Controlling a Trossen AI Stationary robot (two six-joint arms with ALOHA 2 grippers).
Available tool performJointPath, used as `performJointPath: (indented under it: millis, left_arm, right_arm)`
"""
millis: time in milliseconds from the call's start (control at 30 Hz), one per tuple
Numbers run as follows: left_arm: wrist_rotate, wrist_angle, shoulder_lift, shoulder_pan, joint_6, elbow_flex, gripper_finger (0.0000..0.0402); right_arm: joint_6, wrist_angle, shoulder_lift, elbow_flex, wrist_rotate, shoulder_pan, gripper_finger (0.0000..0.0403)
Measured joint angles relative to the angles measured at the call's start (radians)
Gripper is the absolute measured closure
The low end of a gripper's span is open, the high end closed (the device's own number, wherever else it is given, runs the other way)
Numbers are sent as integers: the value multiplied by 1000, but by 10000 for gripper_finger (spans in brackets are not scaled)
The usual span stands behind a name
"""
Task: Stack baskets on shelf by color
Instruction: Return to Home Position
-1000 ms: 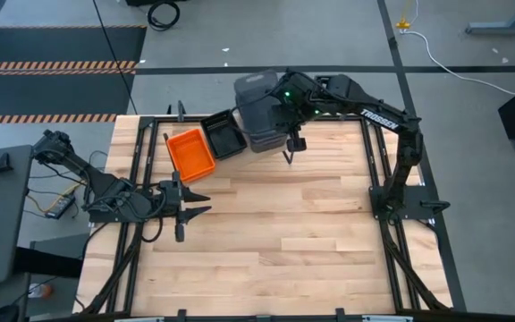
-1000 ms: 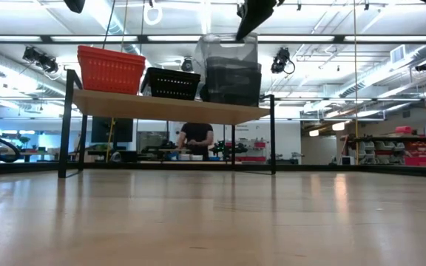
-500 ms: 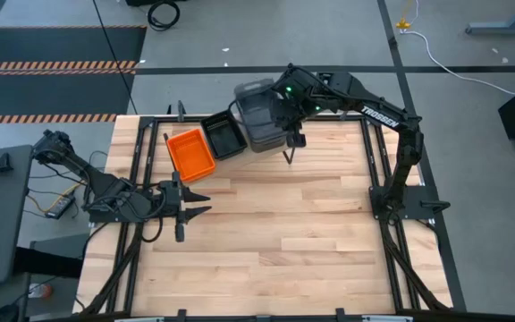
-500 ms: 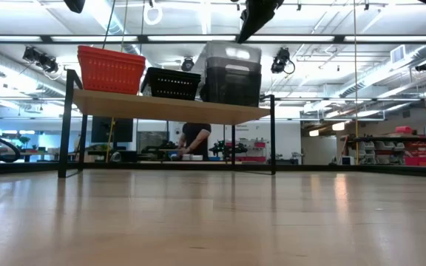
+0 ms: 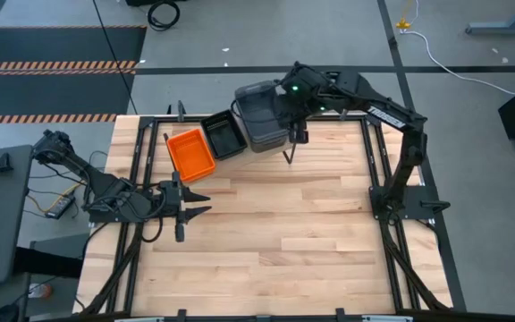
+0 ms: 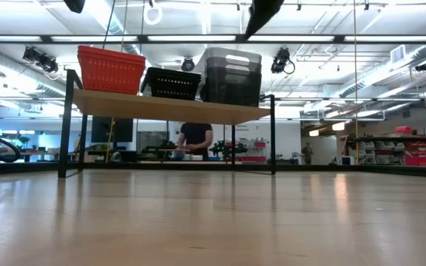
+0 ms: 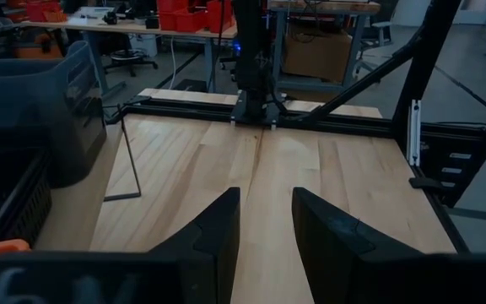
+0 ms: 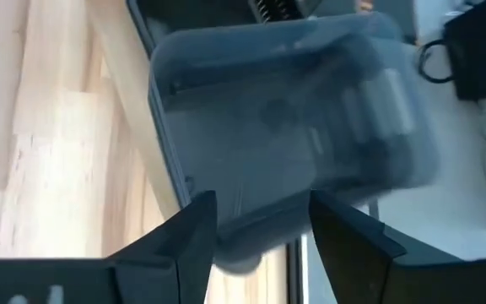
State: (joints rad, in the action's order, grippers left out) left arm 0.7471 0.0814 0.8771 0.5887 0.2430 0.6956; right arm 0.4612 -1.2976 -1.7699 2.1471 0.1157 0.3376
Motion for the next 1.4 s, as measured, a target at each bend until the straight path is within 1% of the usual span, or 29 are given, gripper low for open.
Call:
performJointPath:
  millis: [67, 167, 300, 367, 467, 533, 600, 800, 900, 1000, 1167, 1267, 1400]
  left_arm:
    - [0, 2, 0, 0, -1, 0, 285]
    - [0, 7, 0, 0, -3, 0, 285]
    - [0, 15, 0, 0, -4, 0, 285]
    - [1, 32, 0, 0, -20, 0, 285]
    - [28, 54, 0, 0, -30, 0, 285]
    - [58, 68, -1, 4, -41, 0, 285]
    - [96, 75, -7, 23, -69, 0, 285]
    - [230, 108, -51, 125, -97, 0, 285]
    - [311, 170, -75, 184, -63, 0, 285]
    - [397, 230, -90, 234, -8, 0, 285]
    - [526, 325, -94, 301, 68, 1, 285]
    - [590, 401, -98, 336, 123, 1, 285]
    - [614, 504, -135, 368, 208, 0, 292]
  right_arm:
    - [-31, -6, 21, 18, 15, -11, 208]
    - [-87, -11, 71, 30, 0, -22, 215]
    - [-198, -29, 153, 23, -103, -23, 227]
    - [-243, -27, 200, -9, -137, -22, 233]
    - [-287, 5, 277, -96, -135, -25, 241]
    - [-310, 49, 339, -187, -135, -26, 246]
    - [-327, 142, 413, -309, -136, -26, 252]
    - [-382, 514, 650, -760, -158, -26, 268]
    - [-423, 681, 751, -956, -166, -26, 274]
    - [-452, 804, 837, -1120, -170, -26, 278]
    - [-505, 967, 974, -1346, -189, -26, 279]
    - [-529, 1040, 1054, -1448, -196, -26, 279]
    - [-534, 1098, 1153, -1554, -184, -26, 279]
